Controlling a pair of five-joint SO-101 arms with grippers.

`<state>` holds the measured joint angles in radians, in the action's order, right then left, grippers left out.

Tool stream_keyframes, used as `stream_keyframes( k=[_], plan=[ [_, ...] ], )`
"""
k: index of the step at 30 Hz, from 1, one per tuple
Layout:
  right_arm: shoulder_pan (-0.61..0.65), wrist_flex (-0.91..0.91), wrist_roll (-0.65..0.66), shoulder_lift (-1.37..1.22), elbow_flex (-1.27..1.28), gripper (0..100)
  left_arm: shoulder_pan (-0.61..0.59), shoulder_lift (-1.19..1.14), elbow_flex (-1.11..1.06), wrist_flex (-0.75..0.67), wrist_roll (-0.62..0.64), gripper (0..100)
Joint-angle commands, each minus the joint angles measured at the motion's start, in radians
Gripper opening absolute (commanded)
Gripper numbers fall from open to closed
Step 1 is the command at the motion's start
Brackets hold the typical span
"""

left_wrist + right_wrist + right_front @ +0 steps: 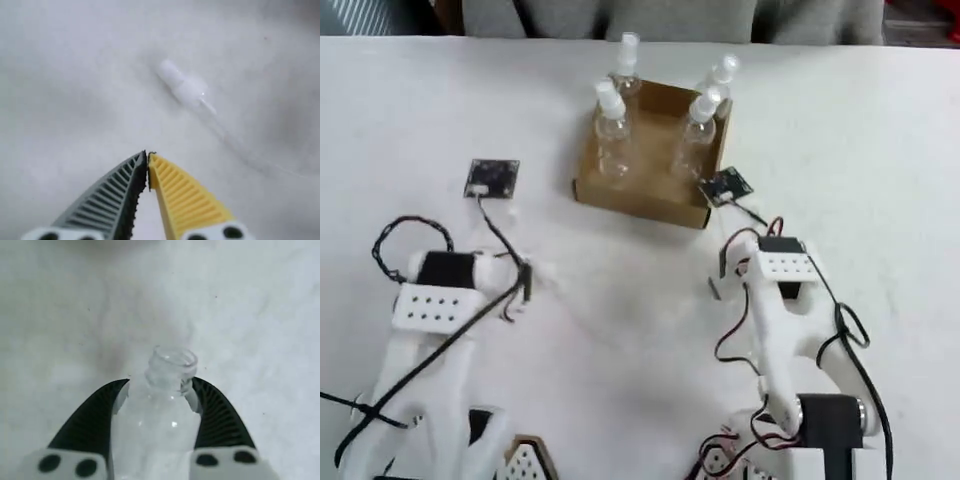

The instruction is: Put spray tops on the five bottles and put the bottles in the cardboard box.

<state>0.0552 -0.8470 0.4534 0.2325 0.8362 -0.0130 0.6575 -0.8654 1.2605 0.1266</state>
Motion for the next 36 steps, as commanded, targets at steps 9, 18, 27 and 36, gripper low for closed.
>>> stream_keyframes(
  k=[9, 18, 27, 36],
  plan=[
    [-0.007, 0.033, -0.008, 0.004, 0.025, 1.6, 0.019, -0.007, 0.069, -0.023, 0.336, 3],
    [-0.008, 0.031, -0.002, 0.004, 0.031, 1.6, 0.018, -0.008, 0.104, -0.020, 0.364, 17],
    [-0.007, 0.031, -0.002, 0.004, 0.031, 1.6, -0.039, -0.021, 0.155, -0.028, 0.416, 15],
    [-0.005, 0.031, -0.002, 0.002, 0.031, 1.6, -0.031, -0.337, 0.290, -0.021, 0.489, 14]
  ],
)
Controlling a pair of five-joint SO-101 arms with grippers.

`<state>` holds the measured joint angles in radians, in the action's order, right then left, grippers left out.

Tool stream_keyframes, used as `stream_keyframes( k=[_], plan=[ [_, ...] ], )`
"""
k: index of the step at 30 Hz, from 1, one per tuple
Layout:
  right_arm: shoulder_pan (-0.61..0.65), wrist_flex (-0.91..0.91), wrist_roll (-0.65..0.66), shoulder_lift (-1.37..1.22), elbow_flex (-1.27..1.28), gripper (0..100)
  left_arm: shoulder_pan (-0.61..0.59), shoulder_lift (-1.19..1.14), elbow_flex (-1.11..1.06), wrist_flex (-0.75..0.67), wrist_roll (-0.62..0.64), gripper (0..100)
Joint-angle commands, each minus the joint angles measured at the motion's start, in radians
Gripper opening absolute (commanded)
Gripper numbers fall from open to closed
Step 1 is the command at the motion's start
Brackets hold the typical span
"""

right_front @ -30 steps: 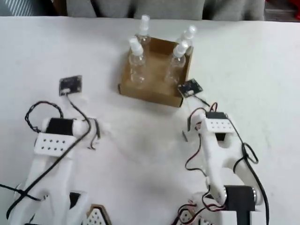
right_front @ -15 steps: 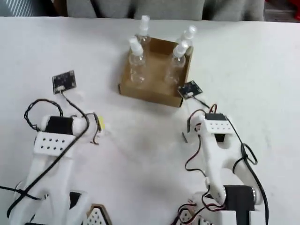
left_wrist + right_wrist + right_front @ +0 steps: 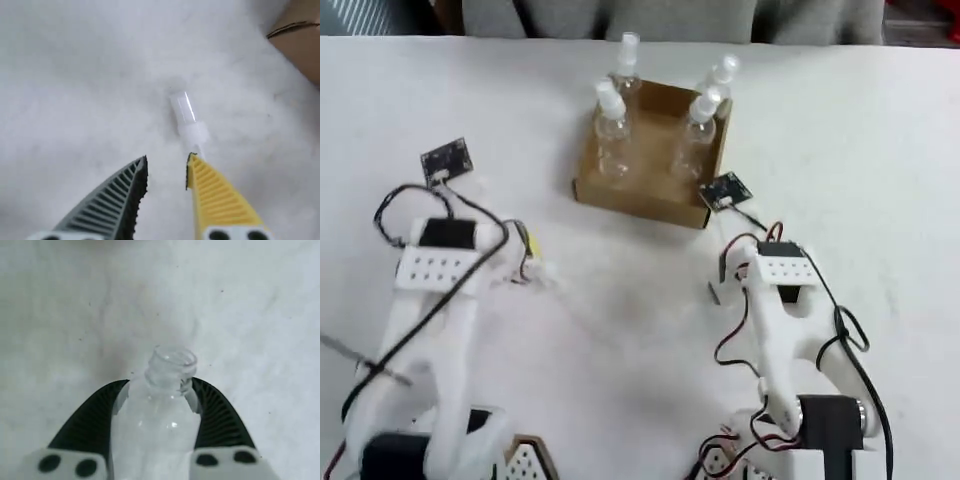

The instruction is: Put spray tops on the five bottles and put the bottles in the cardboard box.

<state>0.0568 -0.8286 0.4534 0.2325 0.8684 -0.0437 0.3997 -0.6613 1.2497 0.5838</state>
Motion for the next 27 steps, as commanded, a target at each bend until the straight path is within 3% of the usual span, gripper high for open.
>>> stream_keyframes(
  k=[1, 6, 17, 23, 27],
  plan=[
    [-0.007, 0.013, -0.002, 0.002, -0.002, 1.6, 0.002, -0.105, 0.097, -0.011, 0.043, 15],
    [-0.001, 0.013, -0.002, 0.002, -0.002, 1.6, 0.067, -0.171, 0.115, -0.031, 0.074, 15],
    [-0.001, 0.013, -0.002, 0.002, -0.002, 1.6, 0.068, -0.306, 0.115, -0.150, 0.149, 15],
    [-0.001, 0.013, -0.002, 0.002, -0.002, 1.6, 0.074, -0.331, 0.115, -0.166, 0.189, 26],
    [-0.001, 0.013, -0.002, 0.002, -0.002, 1.6, 0.070, -0.332, 0.115, -0.170, 0.190, 25]
  ],
)
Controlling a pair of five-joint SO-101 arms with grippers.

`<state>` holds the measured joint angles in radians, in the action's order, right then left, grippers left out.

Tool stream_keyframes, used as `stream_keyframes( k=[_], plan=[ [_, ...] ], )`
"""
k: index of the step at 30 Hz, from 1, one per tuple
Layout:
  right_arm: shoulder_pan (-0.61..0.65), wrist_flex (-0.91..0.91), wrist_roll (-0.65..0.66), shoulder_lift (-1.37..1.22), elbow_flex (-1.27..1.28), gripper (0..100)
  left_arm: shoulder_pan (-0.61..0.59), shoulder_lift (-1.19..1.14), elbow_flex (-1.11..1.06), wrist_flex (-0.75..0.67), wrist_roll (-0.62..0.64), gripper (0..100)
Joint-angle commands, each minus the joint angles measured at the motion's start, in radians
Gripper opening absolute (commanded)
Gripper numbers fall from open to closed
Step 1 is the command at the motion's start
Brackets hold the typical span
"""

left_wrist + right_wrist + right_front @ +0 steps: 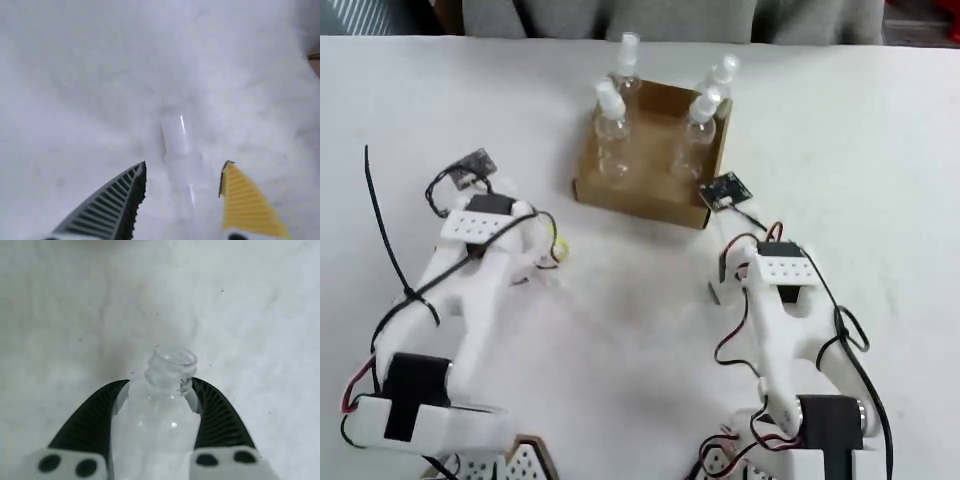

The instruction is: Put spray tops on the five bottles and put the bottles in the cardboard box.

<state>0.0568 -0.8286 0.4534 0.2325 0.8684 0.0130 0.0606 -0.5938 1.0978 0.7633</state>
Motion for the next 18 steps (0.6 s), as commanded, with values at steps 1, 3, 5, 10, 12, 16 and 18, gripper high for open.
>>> stream_keyframes(
  k=[1, 3, 5, 10, 12, 16, 18],
  plan=[
    [-0.001, 0.013, -0.002, 0.002, -0.002, 1.6, 0.015, 0.007, 0.046, -0.031, 0.011, 25],
    [-0.001, 0.013, -0.002, 0.002, -0.002, 1.6, 0.018, 0.001, 0.038, -0.049, 0.012, 25],
    [-0.001, 0.013, -0.002, 0.002, -0.002, 1.6, 0.018, 0.001, 0.031, -0.054, 0.015, 26],
    [-0.001, 0.013, -0.002, 0.002, -0.002, 1.6, 0.018, -0.001, -0.018, -0.109, 0.049, 26],
    [-0.001, 0.013, -0.002, 0.002, -0.002, 1.6, 0.018, -0.001, -0.034, -0.132, 0.049, 26],
    [-0.001, 0.013, -0.002, 0.002, -0.002, 1.6, 0.018, -0.008, -0.037, -0.135, 0.049, 26],
    [-0.001, 0.013, -0.002, 0.002, -0.002, 1.6, 0.018, -0.042, -0.029, -0.135, 0.049, 26]
  ],
)
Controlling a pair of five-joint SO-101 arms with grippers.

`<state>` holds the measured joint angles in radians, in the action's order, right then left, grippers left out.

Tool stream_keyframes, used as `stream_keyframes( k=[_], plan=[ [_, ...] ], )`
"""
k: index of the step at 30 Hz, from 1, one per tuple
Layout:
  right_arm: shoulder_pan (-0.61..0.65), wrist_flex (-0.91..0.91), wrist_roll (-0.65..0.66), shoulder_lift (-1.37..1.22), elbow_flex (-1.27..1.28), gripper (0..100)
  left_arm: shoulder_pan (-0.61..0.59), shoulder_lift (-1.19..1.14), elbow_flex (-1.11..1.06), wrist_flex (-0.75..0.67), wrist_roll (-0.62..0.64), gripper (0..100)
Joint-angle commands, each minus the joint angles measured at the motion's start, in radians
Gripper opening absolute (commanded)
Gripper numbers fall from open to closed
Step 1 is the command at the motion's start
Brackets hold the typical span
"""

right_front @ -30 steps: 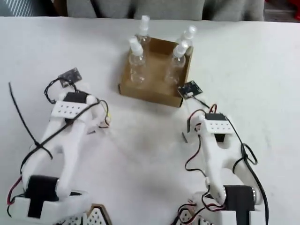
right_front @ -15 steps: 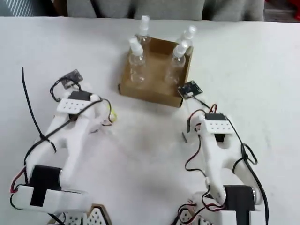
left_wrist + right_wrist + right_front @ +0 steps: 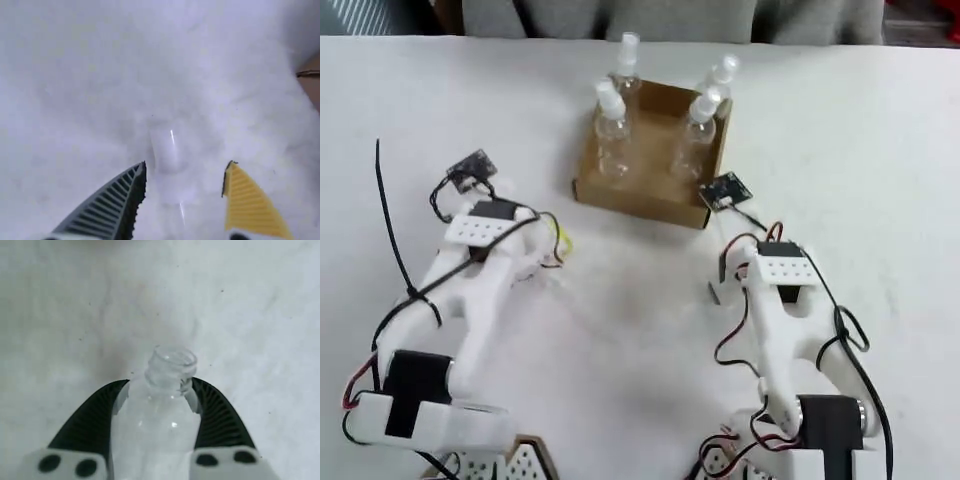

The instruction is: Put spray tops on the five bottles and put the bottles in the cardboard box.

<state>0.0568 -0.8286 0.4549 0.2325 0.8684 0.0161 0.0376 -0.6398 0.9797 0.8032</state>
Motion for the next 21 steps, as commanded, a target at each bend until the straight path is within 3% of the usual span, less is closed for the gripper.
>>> stream_keyframes(
  k=[1, 16, 18, 21],
  plan=[
    [-0.001, 0.013, -0.003, 0.002, -0.002, 1.6, 0.015, -0.044, 0.018, -0.018, 0.009, 26],
    [-0.001, 0.013, -0.003, 0.002, -0.002, 1.6, 0.054, -0.157, 0.095, 0.008, 0.011, 25],
    [-0.001, 0.013, -0.003, 0.002, -0.002, 1.6, 0.073, -0.159, 0.094, 0.009, 0.009, 21],
    [-0.001, 0.013, -0.003, 0.002, -0.002, 1.6, 0.076, -0.159, 0.094, 0.011, 0.009, 6]
  ],
)
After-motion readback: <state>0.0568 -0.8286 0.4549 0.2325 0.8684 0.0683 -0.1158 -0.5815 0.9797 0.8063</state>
